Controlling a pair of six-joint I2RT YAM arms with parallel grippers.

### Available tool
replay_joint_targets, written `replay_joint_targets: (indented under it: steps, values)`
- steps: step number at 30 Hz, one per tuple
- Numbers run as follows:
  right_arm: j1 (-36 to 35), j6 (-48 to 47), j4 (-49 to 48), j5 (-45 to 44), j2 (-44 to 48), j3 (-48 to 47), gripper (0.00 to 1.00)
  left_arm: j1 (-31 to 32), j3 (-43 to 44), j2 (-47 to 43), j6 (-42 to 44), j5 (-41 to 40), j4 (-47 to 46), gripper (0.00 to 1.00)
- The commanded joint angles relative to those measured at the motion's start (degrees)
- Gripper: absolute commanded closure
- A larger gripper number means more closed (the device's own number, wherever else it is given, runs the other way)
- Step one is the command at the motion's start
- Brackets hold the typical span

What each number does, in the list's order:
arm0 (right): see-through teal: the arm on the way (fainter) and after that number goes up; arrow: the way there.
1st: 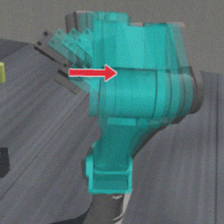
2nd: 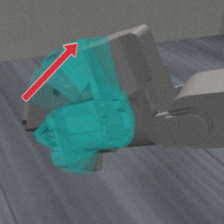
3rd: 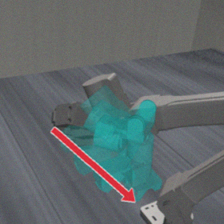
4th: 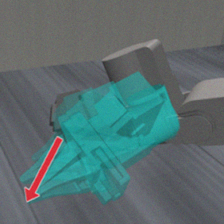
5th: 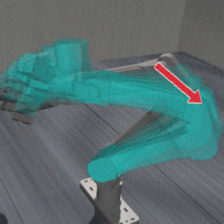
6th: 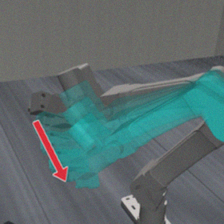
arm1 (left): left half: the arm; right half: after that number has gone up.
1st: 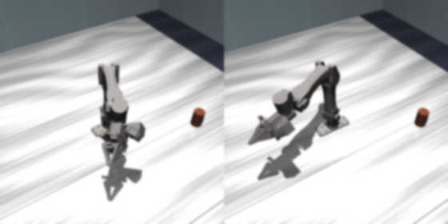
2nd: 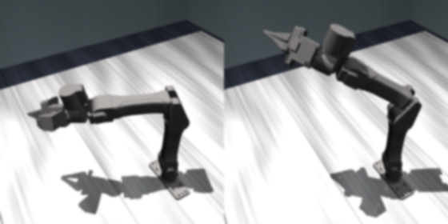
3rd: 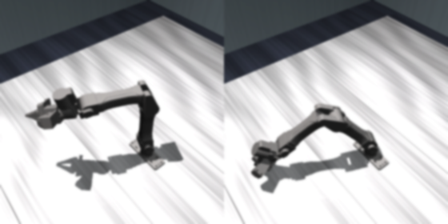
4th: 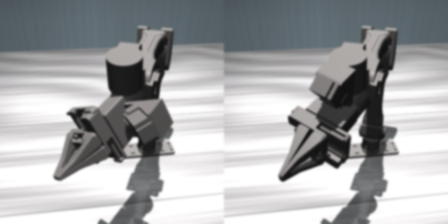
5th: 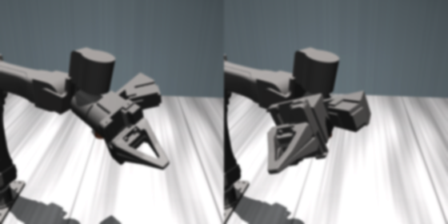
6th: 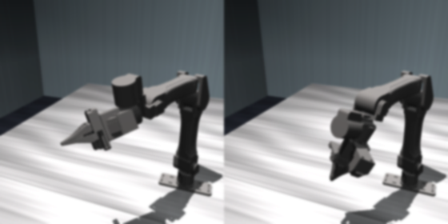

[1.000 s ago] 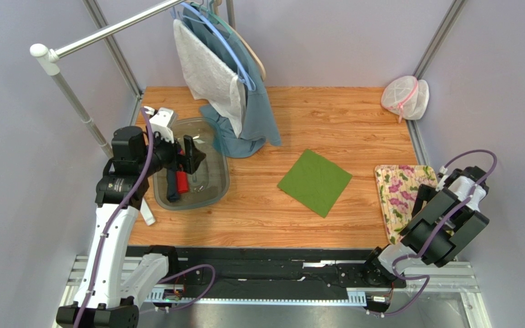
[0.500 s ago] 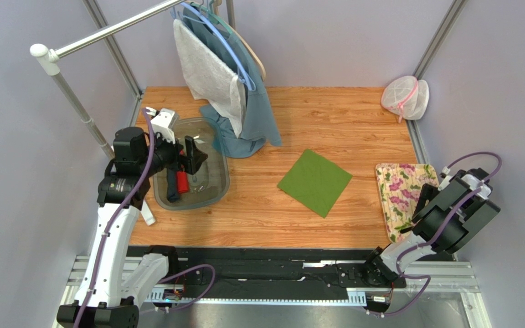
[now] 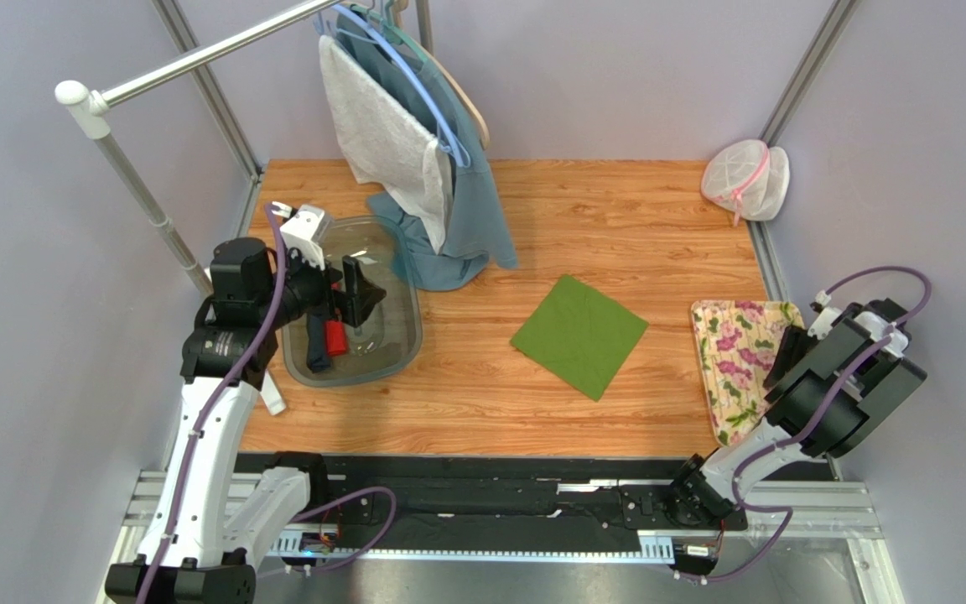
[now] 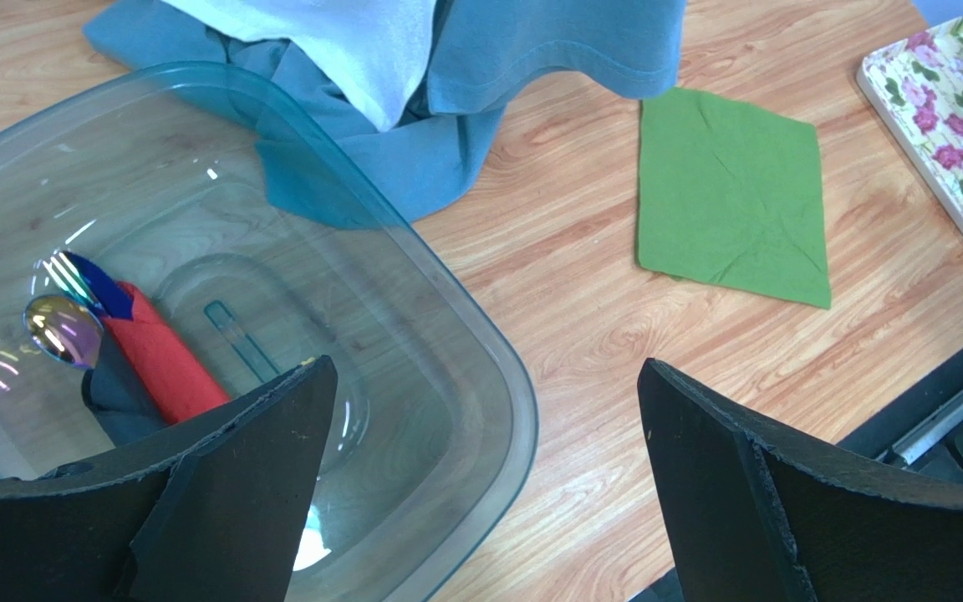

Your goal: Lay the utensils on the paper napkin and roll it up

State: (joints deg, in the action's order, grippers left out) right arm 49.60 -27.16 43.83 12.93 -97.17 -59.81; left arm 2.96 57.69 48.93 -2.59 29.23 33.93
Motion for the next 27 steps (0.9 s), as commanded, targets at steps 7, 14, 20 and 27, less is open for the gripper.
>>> replay_joint_targets:
  steps: [7,14,20,27]
  values:
    - [-4.4,-0.5,-2.1,5.1,-3.3,-0.4,0.57,-0.3,-0.1,-0.9,0.9,2.8,-2.0,0.01]
    - [-5.4,0.0,-0.6,4.8,-2.9,-2.3,0.74,-0.3,-0.8,-2.4,-1.7,0.9,-4.3,0.01]
    - [-5.7,-1.4,5.9,11.0,-0.6,-6.2,0.97,-0.3,4.4,0.5,5.8,11.3,0.4,0.01]
    - [-6.5,-1.5,15.0,21.7,2.7,-13.7,1.00,-0.3,3.2,-2.5,11.1,20.3,-3.1,0.01]
